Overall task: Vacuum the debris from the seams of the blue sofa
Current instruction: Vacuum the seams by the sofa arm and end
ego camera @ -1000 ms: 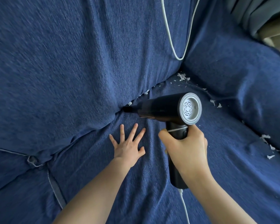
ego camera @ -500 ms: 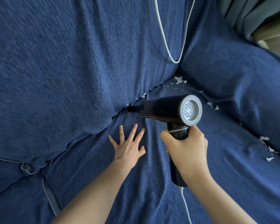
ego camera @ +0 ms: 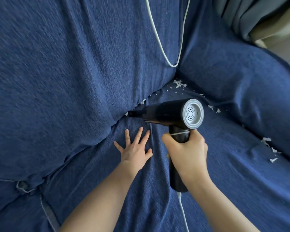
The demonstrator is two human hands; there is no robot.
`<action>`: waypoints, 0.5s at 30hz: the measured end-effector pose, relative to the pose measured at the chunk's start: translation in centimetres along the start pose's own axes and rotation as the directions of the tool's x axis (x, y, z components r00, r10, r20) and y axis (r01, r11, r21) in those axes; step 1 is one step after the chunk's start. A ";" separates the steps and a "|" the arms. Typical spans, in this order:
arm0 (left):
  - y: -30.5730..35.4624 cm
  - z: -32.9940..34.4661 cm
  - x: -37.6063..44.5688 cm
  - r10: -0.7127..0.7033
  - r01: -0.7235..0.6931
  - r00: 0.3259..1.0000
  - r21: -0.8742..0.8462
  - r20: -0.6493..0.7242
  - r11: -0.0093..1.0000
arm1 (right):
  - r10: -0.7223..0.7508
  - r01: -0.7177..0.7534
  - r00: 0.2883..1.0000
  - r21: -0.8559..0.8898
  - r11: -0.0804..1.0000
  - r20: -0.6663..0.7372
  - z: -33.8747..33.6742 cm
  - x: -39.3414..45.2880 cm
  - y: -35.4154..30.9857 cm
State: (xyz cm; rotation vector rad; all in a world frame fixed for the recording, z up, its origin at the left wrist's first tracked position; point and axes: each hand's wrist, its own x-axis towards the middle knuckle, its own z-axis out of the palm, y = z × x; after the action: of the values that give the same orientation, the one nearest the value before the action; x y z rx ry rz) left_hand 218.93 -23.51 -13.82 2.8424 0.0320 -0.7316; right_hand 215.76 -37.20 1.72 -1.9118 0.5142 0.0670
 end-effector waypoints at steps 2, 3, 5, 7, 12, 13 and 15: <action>0.0 -0.1 0.0 -0.003 0.003 1.000 0.002 0.008 1.000 | 0.007 -0.007 1.000 0.014 1.000 -0.006 -0.1 -0.1 0.1; -0.1 -0.1 0.0 -0.004 0.004 1.000 0.003 0.013 1.000 | 0.013 -0.013 1.000 0.020 1.000 -0.011 -0.1 -0.3 0.3; 0.0 0.0 0.1 -0.002 0.002 1.000 0.006 0.013 1.000 | 0.016 -0.015 1.000 0.037 0.999 -0.021 -0.1 -0.5 0.4; -0.1 0.0 0.1 -0.001 0.001 1.000 0.002 0.015 1.000 | 0.023 -0.022 0.999 0.045 0.999 -0.023 0.2 -0.5 0.4; -0.1 0.2 0.2 -0.003 0.003 1.000 0.010 0.011 1.000 | 0.063 -0.062 0.998 0.090 0.994 -0.003 1.3 0.1 0.0; 0.0 0.3 0.1 -0.003 0.003 1.000 0.010 0.002 1.000 | 0.068 -0.067 0.998 0.100 0.993 -0.002 1.1 0.1 -0.1; 0.0 0.7 -0.2 -0.005 0.005 1.000 0.006 -0.017 1.000 | 0.084 -0.083 0.996 0.133 0.988 -0.003 0.3 -0.1 0.1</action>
State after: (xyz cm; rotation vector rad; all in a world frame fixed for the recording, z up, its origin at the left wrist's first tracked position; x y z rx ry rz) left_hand 218.46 -23.67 -14.33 2.8557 0.0400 -0.7102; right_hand 215.70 -36.93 1.49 -1.7614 0.5904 0.0767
